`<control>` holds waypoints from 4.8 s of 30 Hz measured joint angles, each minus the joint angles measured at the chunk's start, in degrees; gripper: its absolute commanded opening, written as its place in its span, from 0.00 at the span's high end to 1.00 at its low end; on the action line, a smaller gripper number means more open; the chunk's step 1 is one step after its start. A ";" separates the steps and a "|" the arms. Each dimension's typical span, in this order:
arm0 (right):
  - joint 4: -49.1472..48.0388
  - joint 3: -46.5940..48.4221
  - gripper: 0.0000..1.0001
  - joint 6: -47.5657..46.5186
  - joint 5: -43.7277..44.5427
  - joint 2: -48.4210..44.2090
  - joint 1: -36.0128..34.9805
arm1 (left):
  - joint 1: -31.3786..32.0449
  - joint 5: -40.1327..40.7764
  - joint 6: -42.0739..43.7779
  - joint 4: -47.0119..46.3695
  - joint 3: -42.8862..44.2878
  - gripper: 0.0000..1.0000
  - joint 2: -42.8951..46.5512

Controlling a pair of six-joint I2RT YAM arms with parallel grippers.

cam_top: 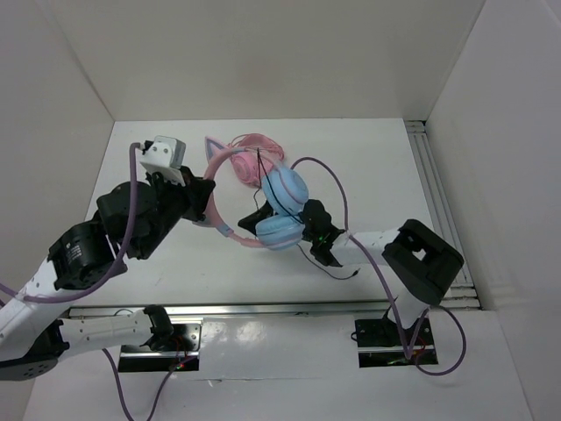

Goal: Wrap the headphones

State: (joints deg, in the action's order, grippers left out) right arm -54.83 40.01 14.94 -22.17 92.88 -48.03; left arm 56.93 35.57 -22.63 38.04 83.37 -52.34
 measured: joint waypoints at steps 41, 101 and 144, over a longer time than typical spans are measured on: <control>55.84 14.49 1.00 -18.21 33.53 -23.06 -21.84 | -24.65 4.46 -3.89 9.33 0.79 1.00 -33.18; 43.41 11.80 0.93 -19.80 16.13 -16.68 10.14 | -0.37 -5.46 1.51 12.92 -4.04 1.00 -7.45; 5.42 4.46 0.80 6.43 -11.19 14.64 9.11 | 1.36 6.38 -11.06 4.00 2.64 1.00 -3.89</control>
State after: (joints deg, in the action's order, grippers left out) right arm -49.41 44.47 21.37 -33.36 107.53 -38.92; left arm 58.28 41.95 -33.69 42.04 86.02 -56.23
